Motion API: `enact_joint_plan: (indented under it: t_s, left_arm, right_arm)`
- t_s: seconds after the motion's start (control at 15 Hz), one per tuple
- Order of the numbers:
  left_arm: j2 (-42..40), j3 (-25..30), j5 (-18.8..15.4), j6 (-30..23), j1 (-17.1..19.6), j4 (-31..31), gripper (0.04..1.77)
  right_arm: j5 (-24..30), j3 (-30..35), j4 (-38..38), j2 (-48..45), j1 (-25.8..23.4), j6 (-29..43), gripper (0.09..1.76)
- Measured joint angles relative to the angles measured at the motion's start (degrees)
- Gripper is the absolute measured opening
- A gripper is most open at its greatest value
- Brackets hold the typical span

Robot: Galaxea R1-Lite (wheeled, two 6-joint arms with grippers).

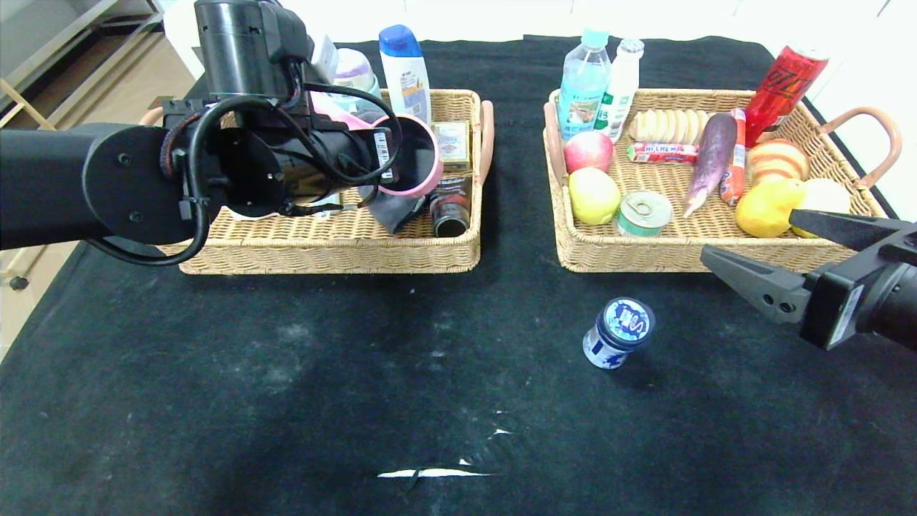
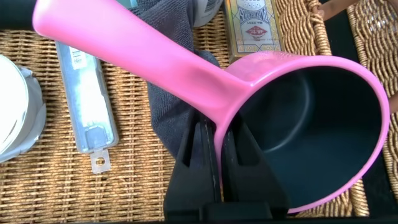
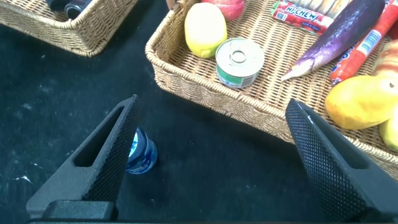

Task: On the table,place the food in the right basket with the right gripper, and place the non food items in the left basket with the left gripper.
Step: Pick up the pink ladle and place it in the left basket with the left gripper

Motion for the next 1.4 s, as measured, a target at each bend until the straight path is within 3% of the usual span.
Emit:
enact_joint_plan:
  t_s: [0.2, 0.33, 0.53, 0.87, 1.27, 1.4]
  left_arm:
    - [0.2, -0.2, 0.1, 0.1, -0.1, -0.1, 0.16]
    - [0.3, -0.2, 0.3, 0.1, -0.2, -0.1, 0.52]
    - [0.3, 0.0, 0.3, 0.1, -0.2, -0.1, 0.9]
    - [-1.1, 1.5, 0.4, 0.5, -0.3, 0.6, 1.28]
    - [-8.8, 13.8, -0.7, 3.4, -1.0, 0.1, 1.51]
    - [-12.6, 19.5, -5.7, 6.2, -1.5, -0.1, 1.56]
  right_arm:
    - [0.0, 0.0, 0.0, 0.0, 0.0, 0.0, 1.71]
    - [0.0, 0.1, 0.0, 0.0, 0.2, 0.0, 1.71]
    - [0.0, 0.2, 0.0, 0.1, 0.3, 0.0, 1.71]
    - [-0.5, 0.3, 0.0, 0.2, 0.7, 0.0, 1.71]
    - [-1.1, 0.1, 0.1, 0.2, 1.4, 0.2, 1.71]
    - [-0.8, -0.1, 0.1, 0.0, 1.5, 0.2, 1.71]
